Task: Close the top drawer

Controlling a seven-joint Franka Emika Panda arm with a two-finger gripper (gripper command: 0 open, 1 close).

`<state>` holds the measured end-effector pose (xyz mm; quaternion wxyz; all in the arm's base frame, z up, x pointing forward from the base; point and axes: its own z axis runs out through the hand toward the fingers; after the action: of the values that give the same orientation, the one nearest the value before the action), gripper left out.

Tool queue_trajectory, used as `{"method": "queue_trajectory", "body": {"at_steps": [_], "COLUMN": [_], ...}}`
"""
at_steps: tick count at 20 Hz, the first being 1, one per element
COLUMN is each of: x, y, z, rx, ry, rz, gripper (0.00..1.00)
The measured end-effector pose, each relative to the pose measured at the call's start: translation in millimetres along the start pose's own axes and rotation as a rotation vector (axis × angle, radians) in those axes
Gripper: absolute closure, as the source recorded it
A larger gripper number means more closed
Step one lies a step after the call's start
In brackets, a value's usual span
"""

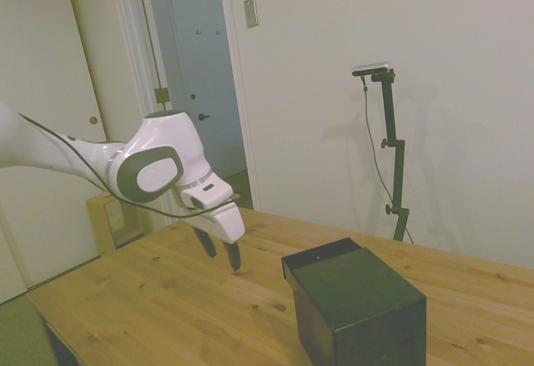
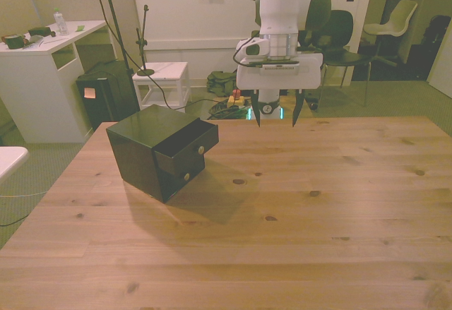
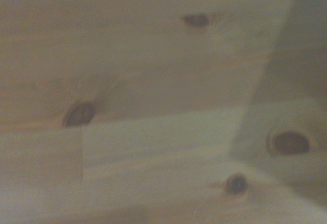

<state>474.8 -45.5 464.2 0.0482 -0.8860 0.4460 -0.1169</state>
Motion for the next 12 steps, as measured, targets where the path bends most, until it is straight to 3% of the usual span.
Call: {"method": "queue_trajectory", "body": {"at_steps": [6, 12], "x": [53, 99], "y": [-24, -17], "z": [-2, -10], "rx": [0.053, 0.093], "ry": [0.066, 0.14], "rz": [0.109, 0.206], "gripper": [0.0, 0.0]}}
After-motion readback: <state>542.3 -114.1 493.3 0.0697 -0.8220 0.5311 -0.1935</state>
